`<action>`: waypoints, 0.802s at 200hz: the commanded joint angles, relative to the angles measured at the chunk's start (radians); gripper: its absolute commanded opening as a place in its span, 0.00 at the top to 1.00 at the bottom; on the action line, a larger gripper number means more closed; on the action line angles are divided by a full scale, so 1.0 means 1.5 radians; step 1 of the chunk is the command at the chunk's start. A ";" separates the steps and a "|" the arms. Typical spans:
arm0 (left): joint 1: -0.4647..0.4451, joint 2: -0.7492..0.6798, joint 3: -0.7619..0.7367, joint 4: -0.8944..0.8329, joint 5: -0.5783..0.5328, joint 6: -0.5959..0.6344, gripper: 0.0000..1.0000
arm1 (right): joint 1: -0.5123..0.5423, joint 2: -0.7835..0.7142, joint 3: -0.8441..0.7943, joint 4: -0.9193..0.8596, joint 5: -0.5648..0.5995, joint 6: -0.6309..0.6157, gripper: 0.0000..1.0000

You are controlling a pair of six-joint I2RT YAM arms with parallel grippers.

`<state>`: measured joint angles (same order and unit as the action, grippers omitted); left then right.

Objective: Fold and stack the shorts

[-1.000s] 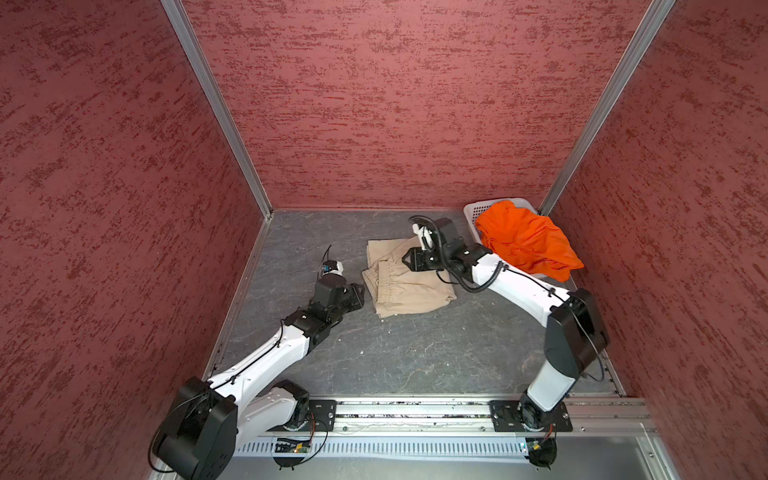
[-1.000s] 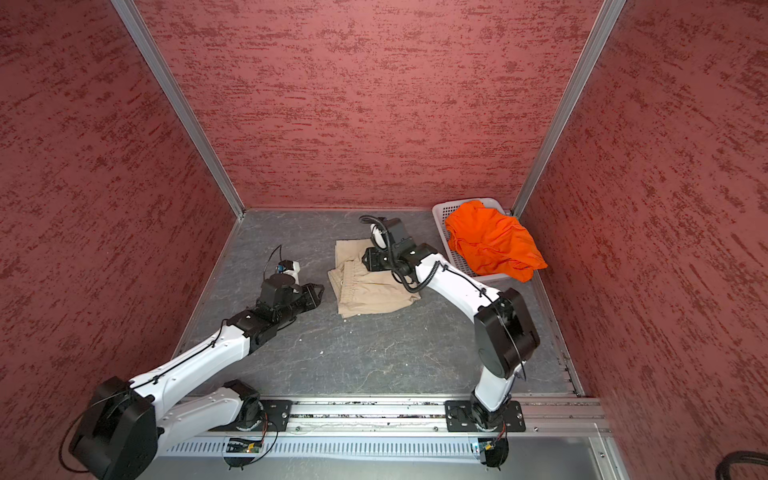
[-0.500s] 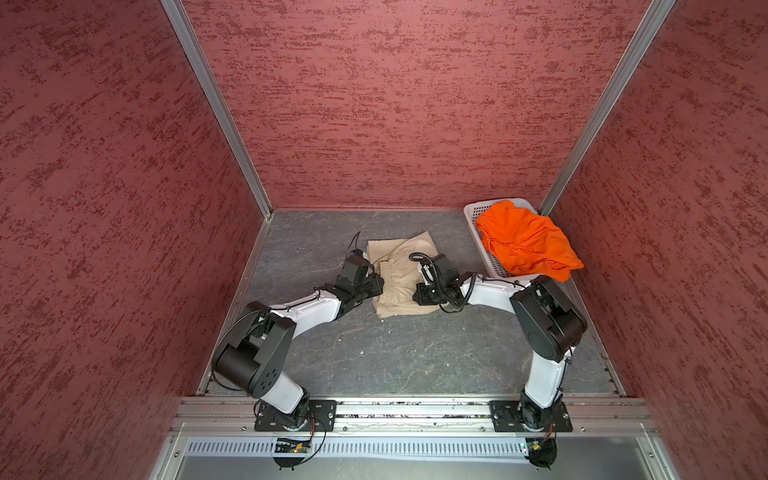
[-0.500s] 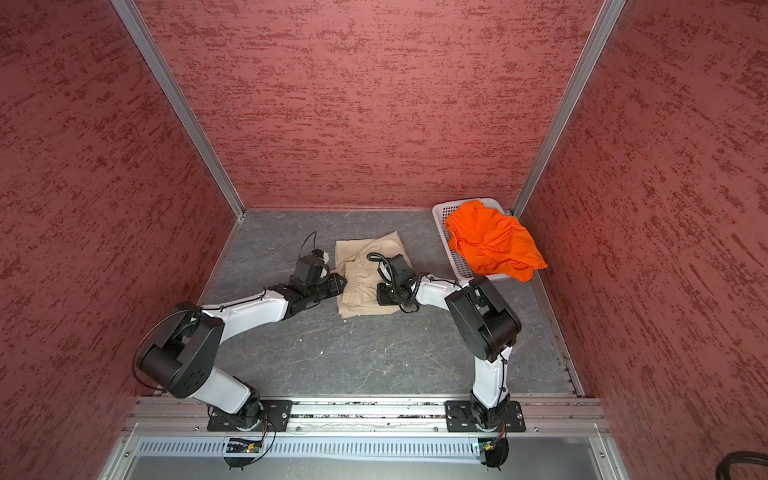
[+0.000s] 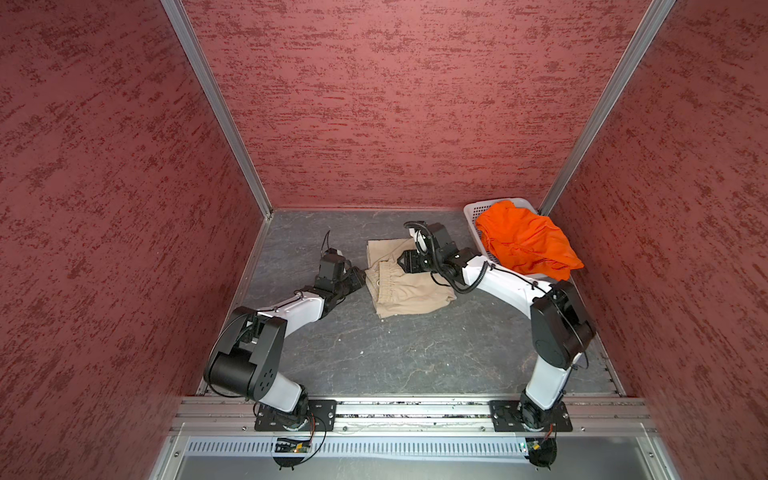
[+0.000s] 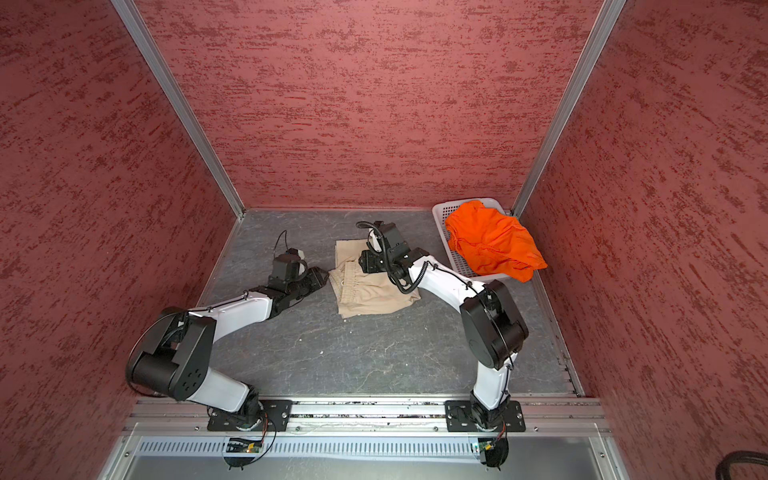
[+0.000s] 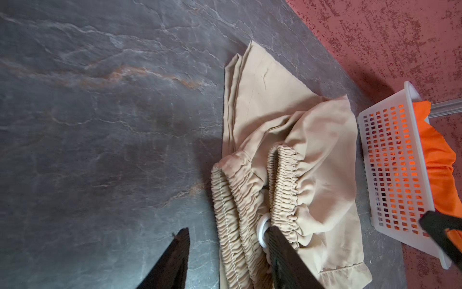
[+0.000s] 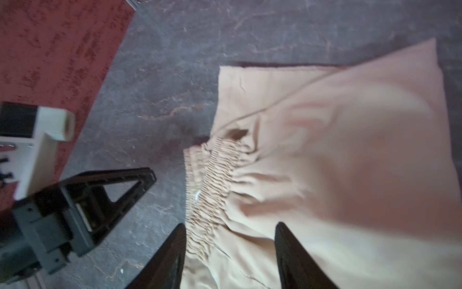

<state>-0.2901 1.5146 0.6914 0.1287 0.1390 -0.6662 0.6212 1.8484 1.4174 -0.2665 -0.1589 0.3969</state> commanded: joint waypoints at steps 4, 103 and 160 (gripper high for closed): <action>-0.002 -0.027 -0.017 0.010 0.013 -0.013 0.47 | 0.008 0.070 0.023 -0.009 0.016 -0.004 0.41; -0.028 -0.123 -0.025 -0.107 -0.050 -0.021 0.46 | 0.072 0.210 0.024 0.096 -0.059 0.127 0.41; -0.073 -0.237 0.016 -0.251 -0.120 0.022 0.44 | 0.070 0.132 0.068 0.122 -0.092 0.128 0.40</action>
<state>-0.3626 1.2076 0.6670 -0.1265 0.0299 -0.6819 0.7502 2.1532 1.4899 -0.1184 -0.2699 0.5877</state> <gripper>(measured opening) 0.551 0.600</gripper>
